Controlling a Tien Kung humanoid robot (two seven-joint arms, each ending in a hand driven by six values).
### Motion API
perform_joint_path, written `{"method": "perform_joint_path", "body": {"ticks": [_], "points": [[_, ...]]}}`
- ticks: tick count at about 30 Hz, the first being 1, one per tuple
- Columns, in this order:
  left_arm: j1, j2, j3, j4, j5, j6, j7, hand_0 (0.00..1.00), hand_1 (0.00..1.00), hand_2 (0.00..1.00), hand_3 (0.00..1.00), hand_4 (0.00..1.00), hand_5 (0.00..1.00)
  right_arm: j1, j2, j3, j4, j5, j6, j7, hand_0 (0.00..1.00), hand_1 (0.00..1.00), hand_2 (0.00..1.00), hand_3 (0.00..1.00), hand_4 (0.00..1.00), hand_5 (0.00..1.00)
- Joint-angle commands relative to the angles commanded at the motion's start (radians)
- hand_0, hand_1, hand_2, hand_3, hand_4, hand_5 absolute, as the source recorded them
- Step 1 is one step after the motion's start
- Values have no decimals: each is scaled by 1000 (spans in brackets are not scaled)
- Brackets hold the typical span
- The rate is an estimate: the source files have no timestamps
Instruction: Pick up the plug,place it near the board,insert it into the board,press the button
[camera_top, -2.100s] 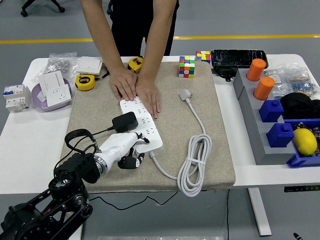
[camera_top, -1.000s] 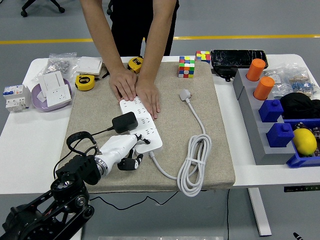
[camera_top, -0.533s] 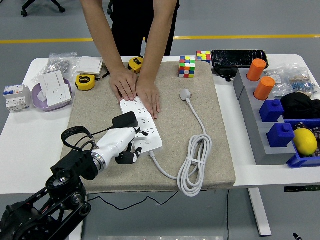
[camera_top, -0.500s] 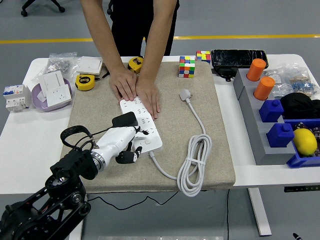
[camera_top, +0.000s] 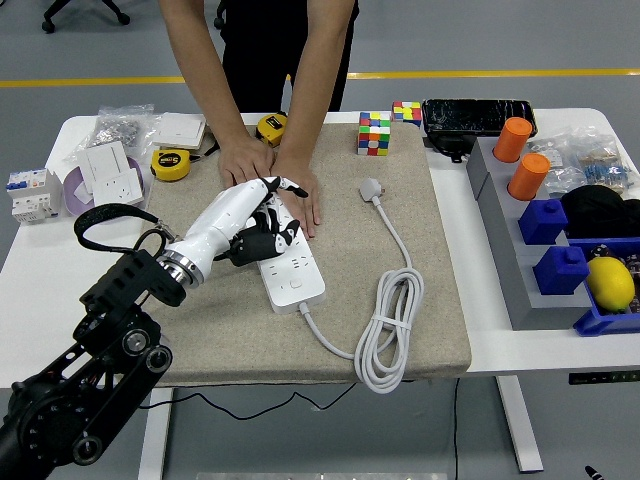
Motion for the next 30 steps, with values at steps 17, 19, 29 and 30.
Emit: {"method": "perform_joint_path", "body": {"ticks": [17,19,29,30], "points": [[-62,-61,-43,250,73,-16,26,877,885,806,821,998,460,1,4,4,0,-4,2,-2,909,765,742,773,998,998],[-67,-65,-41,281,119,-21,31,877,885,806,821,998,460,2,4,5,0,-4,2,-2,909,765,742,773,998,998],[-68,-73,-28,330,271,-3,28,681,729,678,682,998,435,3,3,7,0,-5,2,-2,909,765,743,772,998,998],[-68,-74,-27,330,288,4,28,681,729,678,682,998,435,3,3,6,0,-4,2,-1,909,765,743,772,998,998]]}}
